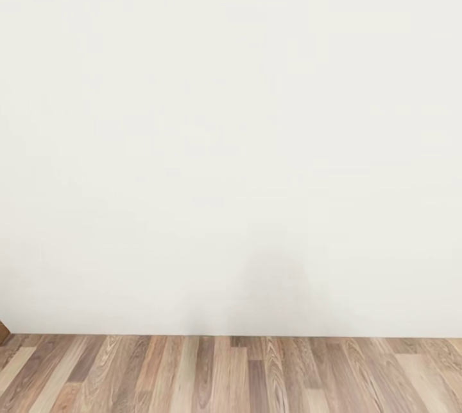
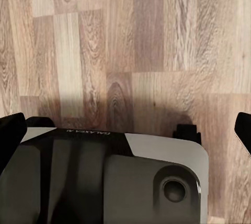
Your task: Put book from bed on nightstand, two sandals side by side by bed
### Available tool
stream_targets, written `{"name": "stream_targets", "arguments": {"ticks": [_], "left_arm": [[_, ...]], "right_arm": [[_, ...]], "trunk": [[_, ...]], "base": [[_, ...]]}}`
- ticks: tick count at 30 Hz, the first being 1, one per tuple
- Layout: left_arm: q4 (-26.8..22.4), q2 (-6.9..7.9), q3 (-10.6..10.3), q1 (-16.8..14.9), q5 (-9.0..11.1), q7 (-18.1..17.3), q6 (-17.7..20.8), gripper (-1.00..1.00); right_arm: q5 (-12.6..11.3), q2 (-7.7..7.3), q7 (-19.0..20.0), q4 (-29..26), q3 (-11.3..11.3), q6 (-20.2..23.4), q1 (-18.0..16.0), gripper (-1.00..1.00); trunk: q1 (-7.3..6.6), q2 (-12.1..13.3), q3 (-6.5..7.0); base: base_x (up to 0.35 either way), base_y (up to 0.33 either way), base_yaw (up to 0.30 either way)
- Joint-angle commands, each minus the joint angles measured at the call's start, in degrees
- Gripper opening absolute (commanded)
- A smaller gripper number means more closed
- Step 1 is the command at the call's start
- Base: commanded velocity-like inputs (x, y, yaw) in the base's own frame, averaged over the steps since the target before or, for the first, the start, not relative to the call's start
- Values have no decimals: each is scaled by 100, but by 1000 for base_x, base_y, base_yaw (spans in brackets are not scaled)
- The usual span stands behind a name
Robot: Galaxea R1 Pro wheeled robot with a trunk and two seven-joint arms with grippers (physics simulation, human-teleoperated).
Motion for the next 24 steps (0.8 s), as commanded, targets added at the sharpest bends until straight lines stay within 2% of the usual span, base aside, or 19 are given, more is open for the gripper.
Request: {"name": "stream_targets", "arguments": {"ticks": [1, 15, 18, 24], "left_arm": [[4, 0, 49, -4, -56, -11, -18, 100], [4, 0, 49, -3, -61, -11, -18, 100], [4, 0, 49, -2, -60, -11, -18, 100], [4, 0, 49, -2, -59, -11, -18, 100]], "right_arm": [[3, -3, 20, 16, -43, -2, -9, 100], [5, 0, 20, 19, -36, -2, -9, 100], [11, 5, 20, 19, -29, -2, -9, 100], [12, 5, 17, 20, -26, -6, -9, 100]], "trunk": [[4, -6, -8], [4, -6, -8], [4, -6, -8], [4, -6, -8]], "base": [[331, 0, 0], [322, 0, 0], [121, 0, -79], [19, 0, -243]]}}
